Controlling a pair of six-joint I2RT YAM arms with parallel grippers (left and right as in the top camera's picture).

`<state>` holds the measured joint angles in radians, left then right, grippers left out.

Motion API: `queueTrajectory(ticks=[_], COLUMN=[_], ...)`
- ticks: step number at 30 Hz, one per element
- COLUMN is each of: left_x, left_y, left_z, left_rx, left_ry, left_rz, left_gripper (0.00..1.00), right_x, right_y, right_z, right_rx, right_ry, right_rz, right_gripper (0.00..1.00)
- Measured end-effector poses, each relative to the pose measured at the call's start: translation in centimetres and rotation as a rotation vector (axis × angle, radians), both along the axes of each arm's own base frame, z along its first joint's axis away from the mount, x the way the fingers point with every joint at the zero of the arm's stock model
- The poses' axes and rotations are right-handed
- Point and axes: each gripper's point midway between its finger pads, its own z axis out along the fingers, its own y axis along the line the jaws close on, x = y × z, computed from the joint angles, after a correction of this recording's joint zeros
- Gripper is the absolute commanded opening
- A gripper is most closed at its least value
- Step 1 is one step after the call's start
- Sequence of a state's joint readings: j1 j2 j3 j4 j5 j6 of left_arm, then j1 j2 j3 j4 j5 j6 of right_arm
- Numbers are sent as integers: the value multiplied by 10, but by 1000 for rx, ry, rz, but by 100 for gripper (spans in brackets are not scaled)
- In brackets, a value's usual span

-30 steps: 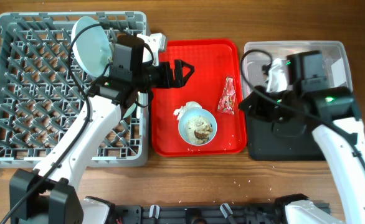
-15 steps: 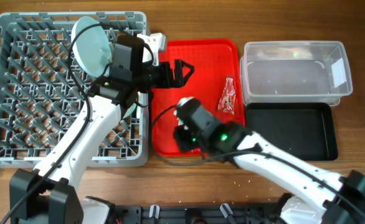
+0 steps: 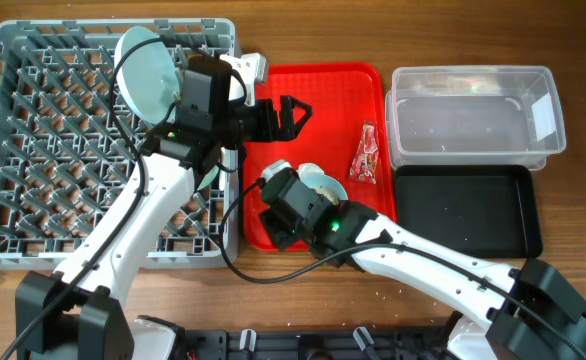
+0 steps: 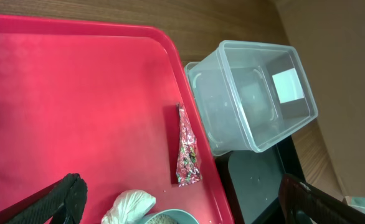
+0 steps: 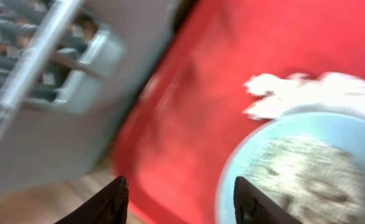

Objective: Sort waste into correct bins and load items into the dishwasher rack
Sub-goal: 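Move the right gripper to the light blue rice bowl and grasp its rim, then carry the rice bowl with the right gripper over the black tray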

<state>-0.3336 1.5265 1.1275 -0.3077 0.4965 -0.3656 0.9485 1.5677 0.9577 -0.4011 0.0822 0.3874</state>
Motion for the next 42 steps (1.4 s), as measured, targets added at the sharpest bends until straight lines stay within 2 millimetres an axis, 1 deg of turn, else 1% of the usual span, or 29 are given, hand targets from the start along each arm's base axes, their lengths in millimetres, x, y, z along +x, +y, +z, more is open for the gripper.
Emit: queueTrajectory(ticks=[1, 3, 4, 5, 6, 9, 10, 11, 12, 14, 15, 16, 17, 18, 20, 22, 25, 26, 28, 30, 31, 32, 34, 35, 36, 38, 39, 41, 42], left_x=[0, 0, 0, 0, 0, 0, 0, 0, 0, 0, 0, 0, 0, 0, 0, 0, 0, 0, 0, 0, 0, 0, 0, 0, 0, 0, 0, 0, 0], left_y=[0, 0, 0, 0, 0, 0, 0, 0, 0, 0, 0, 0, 0, 0, 0, 0, 0, 0, 0, 0, 0, 0, 0, 0, 0, 0, 0, 0, 0], left_z=[0, 0, 0, 0, 0, 0, 0, 0, 0, 0, 0, 0, 0, 0, 0, 0, 0, 0, 0, 0, 0, 0, 0, 0, 0, 0, 0, 0, 0], left_rx=[0, 0, 0, 0, 0, 0, 0, 0, 0, 0, 0, 0, 0, 0, 0, 0, 0, 0, 0, 0, 0, 0, 0, 0, 0, 0, 0, 0, 0], left_ry=[0, 0, 0, 0, 0, 0, 0, 0, 0, 0, 0, 0, 0, 0, 0, 0, 0, 0, 0, 0, 0, 0, 0, 0, 0, 1, 0, 1, 0], left_rz=[0, 0, 0, 0, 0, 0, 0, 0, 0, 0, 0, 0, 0, 0, 0, 0, 0, 0, 0, 0, 1, 0, 0, 0, 0, 0, 0, 0, 0], left_gripper=[100, 100, 100, 100, 100, 100, 100, 100, 100, 100, 100, 100, 100, 100, 100, 100, 100, 100, 100, 100, 100, 100, 100, 100, 100, 100, 100, 100, 100], right_x=[3, 8, 9, 9, 8, 9, 9, 9, 9, 8, 9, 9, 9, 9, 9, 9, 10, 8, 6, 4, -1, -3, -9, -8, -7, -2, 3, 8, 10], right_y=[-7, -12, -13, -16, -18, -18, -18, -18, -18, -19, -18, -18, -18, -19, -19, -19, -21, -24, -27, -29, -38, -41, -63, -79, -93, -134, -160, -196, -212], right_z=[-2, -7, -14, -26, -32, -34, -34, -34, -36, -42, -42, -43, -46, -49, -49, -49, -47, -42, -22, 5, 20, 31, 53, 67, 74, 94, 106, 118, 120], right_rx=[-33, -57, -71, -101, -114, -117, -116, -116, -118, -130, -128, -128, -135, -143, -143, -144, -148, -152, -127, -80, -72, -52, -50, -31, -24, 5, 28, 60, 67], right_ry=[-19, -39, -37, -26, -20, -24, -24, -22, -20, -11, -13, -13, -8, -6, -7, -9, -18, -17, -32, -63, -69, -84, -94, -104, -99, -110, -129, -146, -140], right_rz=[-21, -44, -48, -51, -52, -54, -54, -57, -59, -60, -60, -60, -60, -58, -59, -62, -68, -68, -70, -72, -74, -76, -101, -146, -188, -320, -414, -544, -599], right_gripper=[54, 54, 54, 54, 54, 51, 40, 33, 31, 32, 30, 22, 17, 18, 4, 4, 4, 4, 4, 4, 5, 4, 4, 4, 4, 4, 4, 4, 4])
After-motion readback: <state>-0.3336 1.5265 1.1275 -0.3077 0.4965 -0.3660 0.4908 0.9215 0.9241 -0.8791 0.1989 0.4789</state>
